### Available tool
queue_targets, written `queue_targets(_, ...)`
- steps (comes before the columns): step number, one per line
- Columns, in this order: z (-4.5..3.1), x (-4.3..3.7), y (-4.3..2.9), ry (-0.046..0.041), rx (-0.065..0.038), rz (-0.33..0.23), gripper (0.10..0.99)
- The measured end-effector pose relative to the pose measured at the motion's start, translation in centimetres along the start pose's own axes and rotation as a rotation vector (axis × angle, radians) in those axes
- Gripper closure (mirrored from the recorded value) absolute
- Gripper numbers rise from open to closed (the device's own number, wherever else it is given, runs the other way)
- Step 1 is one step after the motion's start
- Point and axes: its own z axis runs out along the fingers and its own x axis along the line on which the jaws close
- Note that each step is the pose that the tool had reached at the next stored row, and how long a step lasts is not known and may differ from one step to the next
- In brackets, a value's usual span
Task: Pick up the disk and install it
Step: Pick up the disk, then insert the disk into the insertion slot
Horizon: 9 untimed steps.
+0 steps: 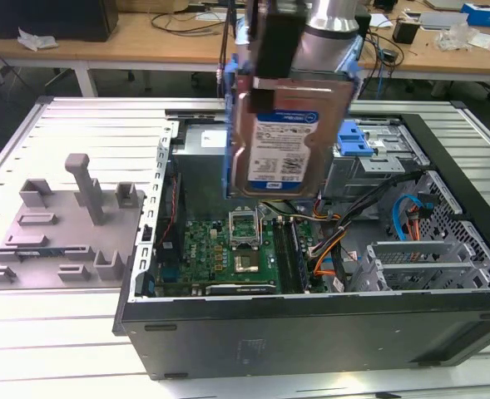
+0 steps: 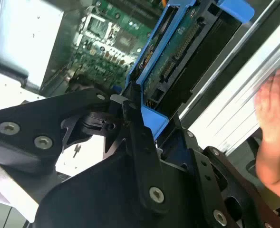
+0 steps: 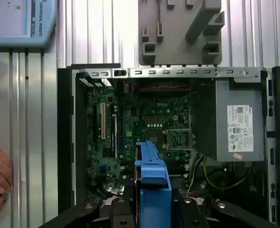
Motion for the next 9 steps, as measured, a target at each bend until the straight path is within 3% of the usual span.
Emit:
queue_targets(1,-0.07,0.52,-1.67,0.0000,-0.001,0.000,0.718)
queue_targets(9,-0.08,0.52,-1.89,0.0000,-0.001,0.000,0.718)
